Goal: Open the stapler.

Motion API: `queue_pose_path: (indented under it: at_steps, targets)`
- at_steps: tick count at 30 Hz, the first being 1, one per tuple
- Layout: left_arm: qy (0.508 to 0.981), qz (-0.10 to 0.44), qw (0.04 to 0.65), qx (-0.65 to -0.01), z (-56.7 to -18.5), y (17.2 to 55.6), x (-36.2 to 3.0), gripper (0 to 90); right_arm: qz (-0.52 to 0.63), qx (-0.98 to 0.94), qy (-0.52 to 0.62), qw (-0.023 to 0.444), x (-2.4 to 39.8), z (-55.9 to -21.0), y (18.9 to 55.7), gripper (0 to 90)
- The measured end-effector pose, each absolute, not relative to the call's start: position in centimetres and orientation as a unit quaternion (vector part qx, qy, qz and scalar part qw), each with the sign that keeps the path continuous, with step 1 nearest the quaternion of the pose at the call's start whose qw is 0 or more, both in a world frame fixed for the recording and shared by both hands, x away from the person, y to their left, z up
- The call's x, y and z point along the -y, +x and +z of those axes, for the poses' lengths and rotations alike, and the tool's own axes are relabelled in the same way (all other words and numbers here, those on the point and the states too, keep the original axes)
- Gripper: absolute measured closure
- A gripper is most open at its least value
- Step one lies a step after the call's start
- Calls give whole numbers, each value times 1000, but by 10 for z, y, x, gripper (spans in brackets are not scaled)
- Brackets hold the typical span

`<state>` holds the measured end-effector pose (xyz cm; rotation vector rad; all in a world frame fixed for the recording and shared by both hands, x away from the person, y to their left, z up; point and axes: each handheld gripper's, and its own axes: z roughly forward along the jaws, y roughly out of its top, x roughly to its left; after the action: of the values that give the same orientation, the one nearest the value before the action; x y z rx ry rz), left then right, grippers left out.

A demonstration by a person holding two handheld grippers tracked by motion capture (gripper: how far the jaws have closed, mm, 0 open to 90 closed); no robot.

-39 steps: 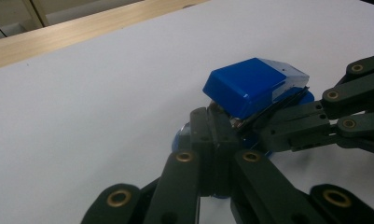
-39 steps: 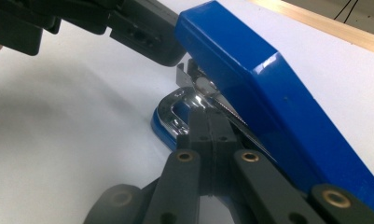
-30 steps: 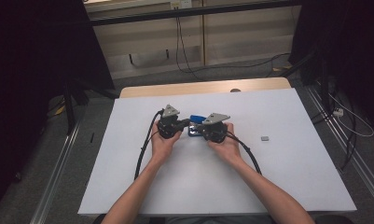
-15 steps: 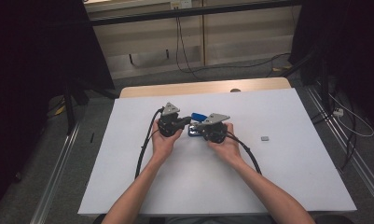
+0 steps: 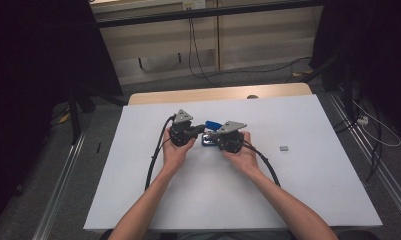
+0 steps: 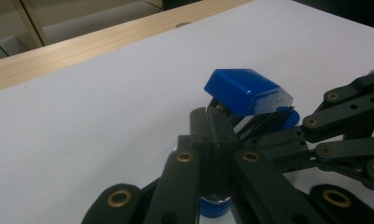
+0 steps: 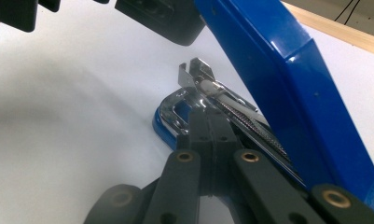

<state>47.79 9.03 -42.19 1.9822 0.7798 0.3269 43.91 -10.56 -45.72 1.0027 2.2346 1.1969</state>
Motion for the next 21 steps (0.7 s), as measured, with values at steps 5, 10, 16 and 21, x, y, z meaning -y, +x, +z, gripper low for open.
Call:
queue_pose_path:
  at_steps: [5, 10, 16, 21]
  targets:
    - [811, 133, 473, -319, -422, 478, -90, 900, 428, -801, 365, 204, 105, -456, 440, 900]
    - [811, 133, 473, -318, -421, 478, -90, 900, 431, -803, 358, 205, 99, -454, 438, 900]
    - [809, 132, 476, -319, -419, 478, -89, 900, 437, -795, 353, 230, 93, -445, 437, 900]
    - [811, 131, 475, -316, -418, 477, -89, 900, 429, -795, 356, 238, 91, -448, 439, 900]
